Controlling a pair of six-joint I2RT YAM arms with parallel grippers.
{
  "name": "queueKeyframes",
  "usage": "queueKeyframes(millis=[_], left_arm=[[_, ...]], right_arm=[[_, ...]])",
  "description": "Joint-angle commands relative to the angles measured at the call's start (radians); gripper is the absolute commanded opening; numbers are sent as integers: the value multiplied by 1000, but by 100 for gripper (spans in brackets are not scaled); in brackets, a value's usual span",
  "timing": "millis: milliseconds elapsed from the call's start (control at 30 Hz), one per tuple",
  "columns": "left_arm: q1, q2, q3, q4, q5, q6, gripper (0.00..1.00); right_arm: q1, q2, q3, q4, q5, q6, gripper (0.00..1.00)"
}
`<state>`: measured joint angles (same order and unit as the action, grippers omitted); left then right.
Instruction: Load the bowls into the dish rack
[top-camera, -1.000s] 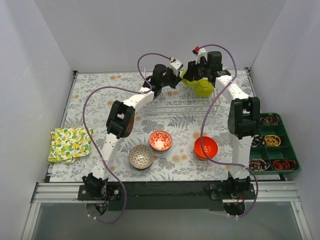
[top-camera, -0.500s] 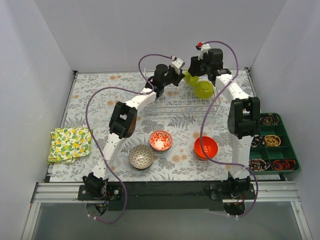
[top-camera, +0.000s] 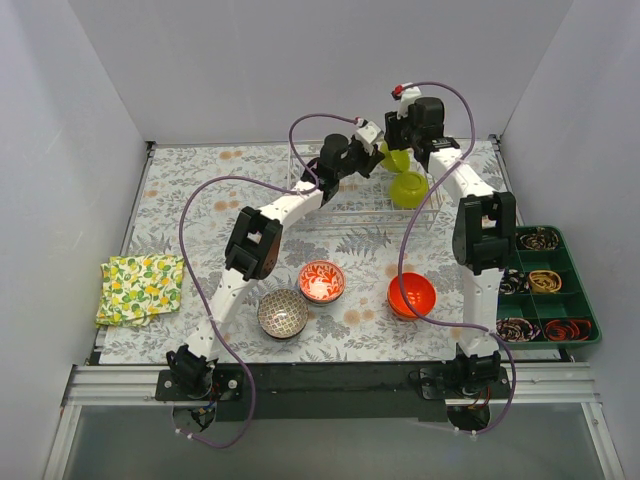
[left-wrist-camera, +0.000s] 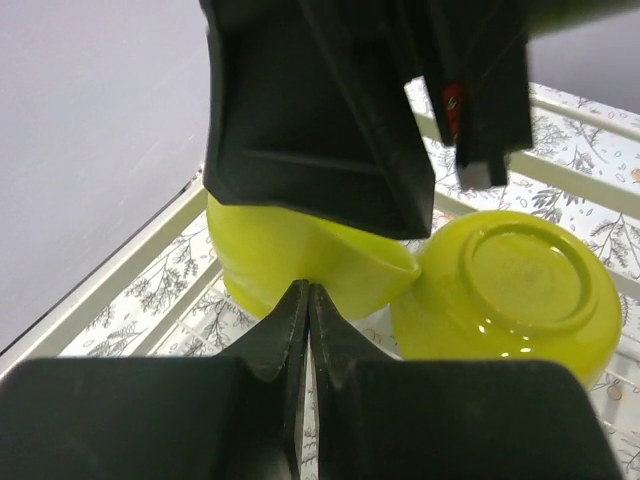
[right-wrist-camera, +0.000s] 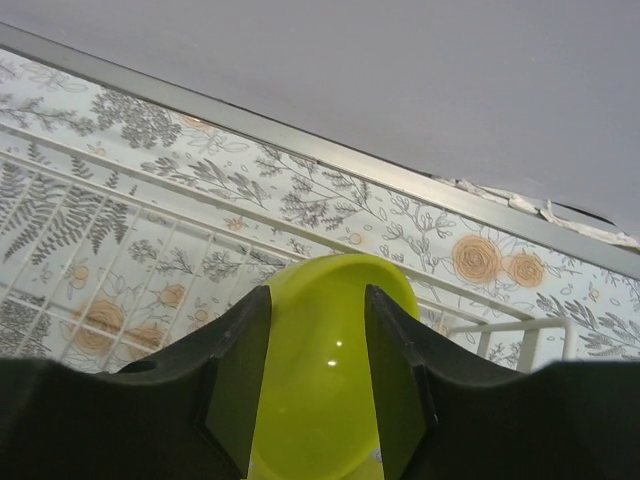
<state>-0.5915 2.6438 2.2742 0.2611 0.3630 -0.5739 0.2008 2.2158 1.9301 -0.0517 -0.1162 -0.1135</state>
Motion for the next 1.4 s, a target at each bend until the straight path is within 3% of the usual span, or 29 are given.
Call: queueKeyframes(millis=[0,200,333,467,600,867,1167,1367], left_arm=[[-4,-2,47,30,10,-3,0],[-4,5,48,41,1,-1,0],[-2,-5,47,11,-25,-3,0],[13,-76,-47,6,-58,9,1],[30,-162,-171,-23,-90,5,25],[64,-234,-265,-17,-102,-18,38],[56,-94,-78,-8,34,-63,44],[35,-90,-85,6,40,-63,45]], right_arm=[[-20,-42,-46,7,70,-46,50],[-50,-74,-83,-14,44,-46,49],[-54,-110,-94,-36,-42,-130,55],[-52,-114,-77,-106,-88,-202,60],[-47,-154,-132,-119,-114,-224,62],[-32,-249,-266,-128,-60,-259,62],[-34,-278,-318,-119,23,-301,62],[-34,-275,-319,-120,3,-314,64]])
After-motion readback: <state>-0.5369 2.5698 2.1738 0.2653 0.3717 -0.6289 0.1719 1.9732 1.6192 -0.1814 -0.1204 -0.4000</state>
